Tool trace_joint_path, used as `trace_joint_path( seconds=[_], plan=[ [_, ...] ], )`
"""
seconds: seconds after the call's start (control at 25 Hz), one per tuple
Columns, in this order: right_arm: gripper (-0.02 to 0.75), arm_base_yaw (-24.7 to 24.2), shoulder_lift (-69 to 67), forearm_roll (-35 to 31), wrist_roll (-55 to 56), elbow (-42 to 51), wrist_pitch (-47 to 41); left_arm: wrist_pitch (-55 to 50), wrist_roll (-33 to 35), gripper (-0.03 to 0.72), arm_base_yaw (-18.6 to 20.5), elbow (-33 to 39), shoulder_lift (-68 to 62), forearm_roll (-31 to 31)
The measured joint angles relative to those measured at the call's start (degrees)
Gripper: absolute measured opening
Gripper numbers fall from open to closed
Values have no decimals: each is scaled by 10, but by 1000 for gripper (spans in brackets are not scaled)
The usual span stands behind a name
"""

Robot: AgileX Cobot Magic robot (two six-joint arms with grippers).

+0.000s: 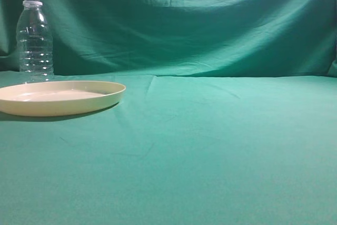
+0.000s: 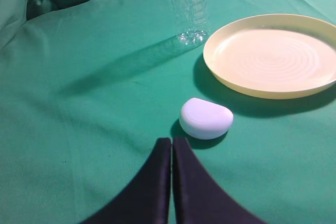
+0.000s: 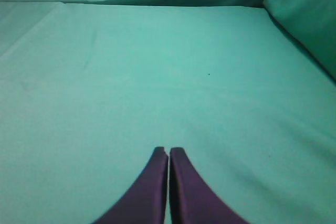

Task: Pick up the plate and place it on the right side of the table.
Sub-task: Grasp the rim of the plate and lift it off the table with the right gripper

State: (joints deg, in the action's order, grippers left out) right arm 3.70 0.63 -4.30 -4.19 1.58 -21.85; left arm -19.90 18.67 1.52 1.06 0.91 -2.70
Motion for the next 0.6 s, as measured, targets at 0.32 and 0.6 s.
trace_joint_path(
  seconds=[0.32, 0.6],
  plan=[
    [0, 0, 0, 0, 0, 0, 0, 0, 0, 0, 0, 0, 0, 0],
    [0, -1, 0, 0, 0, 0, 0, 0, 0, 0, 0, 0, 0, 0]
  ],
)
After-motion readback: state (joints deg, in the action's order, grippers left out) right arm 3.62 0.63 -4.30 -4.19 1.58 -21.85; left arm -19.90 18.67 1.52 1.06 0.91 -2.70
